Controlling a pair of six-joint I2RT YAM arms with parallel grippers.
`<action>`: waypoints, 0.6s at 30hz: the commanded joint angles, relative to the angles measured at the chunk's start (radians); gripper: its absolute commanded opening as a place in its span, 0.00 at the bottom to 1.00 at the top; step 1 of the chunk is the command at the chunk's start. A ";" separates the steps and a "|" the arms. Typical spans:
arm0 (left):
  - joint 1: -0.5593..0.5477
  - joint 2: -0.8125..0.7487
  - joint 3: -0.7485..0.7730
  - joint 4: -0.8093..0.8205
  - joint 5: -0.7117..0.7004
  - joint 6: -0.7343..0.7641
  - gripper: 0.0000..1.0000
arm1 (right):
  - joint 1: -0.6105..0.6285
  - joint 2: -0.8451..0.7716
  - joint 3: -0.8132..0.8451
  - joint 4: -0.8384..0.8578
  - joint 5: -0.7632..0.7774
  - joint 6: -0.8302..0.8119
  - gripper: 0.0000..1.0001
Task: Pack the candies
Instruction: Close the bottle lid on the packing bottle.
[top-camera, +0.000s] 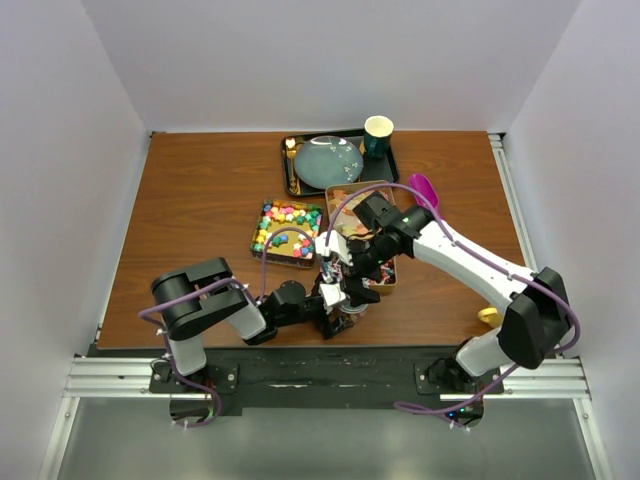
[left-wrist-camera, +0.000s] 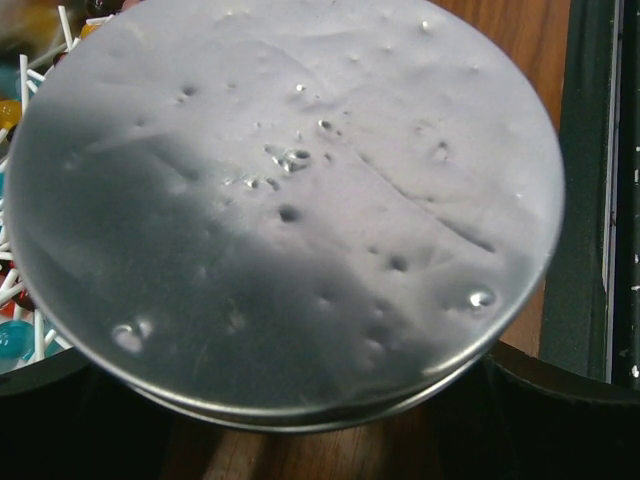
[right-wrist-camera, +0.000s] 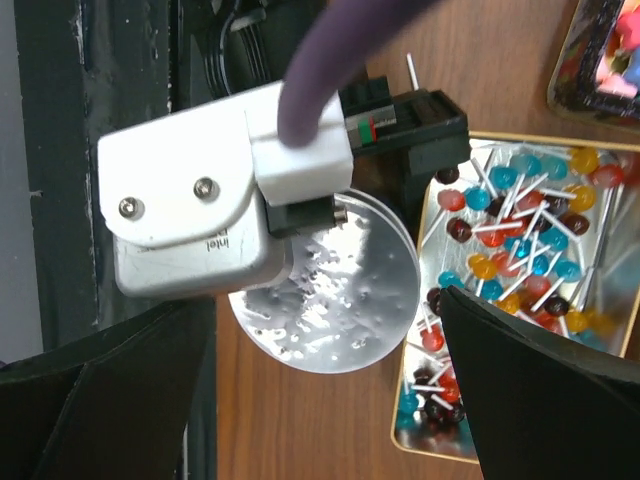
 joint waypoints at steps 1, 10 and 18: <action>0.005 0.060 -0.016 -0.211 -0.043 0.009 0.85 | -0.034 -0.056 -0.050 0.029 -0.027 0.049 0.99; 0.002 0.067 -0.010 -0.223 -0.052 0.009 0.85 | -0.052 -0.085 -0.092 0.135 -0.083 0.063 0.57; -0.003 0.073 -0.004 -0.221 -0.054 0.008 0.83 | -0.049 -0.014 -0.113 0.170 -0.158 0.068 0.23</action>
